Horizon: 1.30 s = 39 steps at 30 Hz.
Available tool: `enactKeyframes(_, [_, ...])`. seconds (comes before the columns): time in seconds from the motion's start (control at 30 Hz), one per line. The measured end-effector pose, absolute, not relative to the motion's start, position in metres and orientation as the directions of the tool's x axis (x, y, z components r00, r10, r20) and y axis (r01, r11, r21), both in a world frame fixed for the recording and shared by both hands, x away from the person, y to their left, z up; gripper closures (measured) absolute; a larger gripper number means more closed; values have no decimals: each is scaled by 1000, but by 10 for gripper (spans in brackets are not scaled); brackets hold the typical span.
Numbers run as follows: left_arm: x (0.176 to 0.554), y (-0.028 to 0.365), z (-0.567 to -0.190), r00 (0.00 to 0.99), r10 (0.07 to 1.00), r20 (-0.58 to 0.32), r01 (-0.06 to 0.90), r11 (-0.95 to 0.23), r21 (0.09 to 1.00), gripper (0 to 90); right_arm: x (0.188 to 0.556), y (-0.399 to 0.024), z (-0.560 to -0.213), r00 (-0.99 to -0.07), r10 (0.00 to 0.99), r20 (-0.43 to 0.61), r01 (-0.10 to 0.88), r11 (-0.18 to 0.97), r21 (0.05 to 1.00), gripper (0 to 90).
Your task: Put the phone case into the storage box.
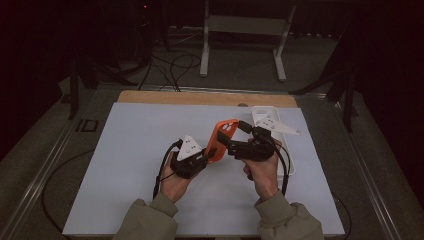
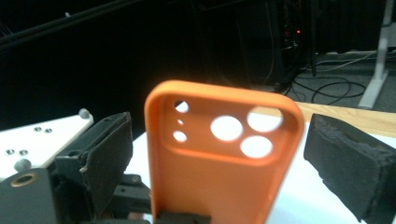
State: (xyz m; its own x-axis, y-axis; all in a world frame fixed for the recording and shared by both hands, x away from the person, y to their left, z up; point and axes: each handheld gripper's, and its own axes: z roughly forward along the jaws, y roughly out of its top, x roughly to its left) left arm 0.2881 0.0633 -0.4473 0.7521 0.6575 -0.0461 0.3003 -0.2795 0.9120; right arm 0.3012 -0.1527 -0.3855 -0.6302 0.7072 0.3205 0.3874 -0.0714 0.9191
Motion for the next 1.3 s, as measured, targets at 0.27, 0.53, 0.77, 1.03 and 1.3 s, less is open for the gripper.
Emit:
enactKeyframes(0.27, [287, 59, -449, 752, 658, -46, 308, -289, 906, 854, 302, -146, -387, -596, 727, 341, 404, -96, 910, 109])
enactKeyframes(0.53, [284, 54, -450, 758, 652, -22, 295, -312, 903, 850, 302, -140, -388, -548, 766, 336, 397, -115, 911, 134])
enactKeyframes(0.77, [286, 56, -451, 766, 642, -34, 303, -313, 900, 849, 301, -139, -388, -536, 778, 328, 404, -105, 909, 160])
enactKeyframes(1.03, [286, 56, -452, 771, 635, -42, 308, -315, 898, 847, 302, -141, -388, -542, 771, 335, 416, -100, 904, 163])
enactKeyframes(1.3, [285, 53, -453, 780, 626, -26, 296, -332, 896, 765, 300, -139, -388, -549, 772, 321, 410, -85, 908, 166])
